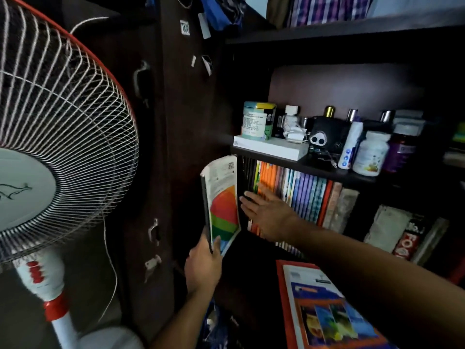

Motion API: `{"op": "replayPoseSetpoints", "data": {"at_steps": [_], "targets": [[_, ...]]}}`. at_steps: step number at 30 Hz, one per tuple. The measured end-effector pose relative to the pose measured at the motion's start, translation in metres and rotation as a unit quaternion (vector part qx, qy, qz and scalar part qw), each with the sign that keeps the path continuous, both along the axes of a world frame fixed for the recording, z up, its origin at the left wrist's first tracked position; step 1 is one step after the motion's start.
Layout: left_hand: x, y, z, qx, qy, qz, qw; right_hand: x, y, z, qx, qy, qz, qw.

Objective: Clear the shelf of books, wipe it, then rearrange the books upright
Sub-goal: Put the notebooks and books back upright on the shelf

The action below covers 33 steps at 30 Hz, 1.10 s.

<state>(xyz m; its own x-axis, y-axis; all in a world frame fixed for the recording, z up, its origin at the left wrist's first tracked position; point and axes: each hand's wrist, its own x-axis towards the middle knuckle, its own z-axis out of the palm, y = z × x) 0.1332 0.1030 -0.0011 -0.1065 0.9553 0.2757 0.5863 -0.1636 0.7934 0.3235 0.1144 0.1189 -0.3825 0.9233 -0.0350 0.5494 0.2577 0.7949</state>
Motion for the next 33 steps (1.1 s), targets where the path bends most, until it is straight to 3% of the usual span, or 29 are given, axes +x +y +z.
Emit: {"op": "replayPoseSetpoints", "data": {"at_steps": [4,10,16,20,33], "targets": [[0.003,-0.007,0.006,0.025,0.006,0.012,1.000,0.028,0.015,-0.012,0.037,-0.091,-0.018,0.995],[0.002,-0.013,0.009,0.030,0.014,0.003,0.999,0.039,0.013,-0.018,0.062,-0.117,0.011,0.991],[0.003,-0.014,0.012,0.037,0.039,-0.011,0.998,0.015,0.017,-0.016,0.068,-0.083,0.048,0.993],[0.003,-0.017,0.016,0.048,0.062,-0.034,0.996,-0.003,0.033,-0.012,0.075,-0.105,0.018,0.992],[0.002,-0.003,0.010,-0.009,0.107,-0.069,0.992,0.007,0.028,-0.019,0.096,0.003,-0.012,0.995]]}}
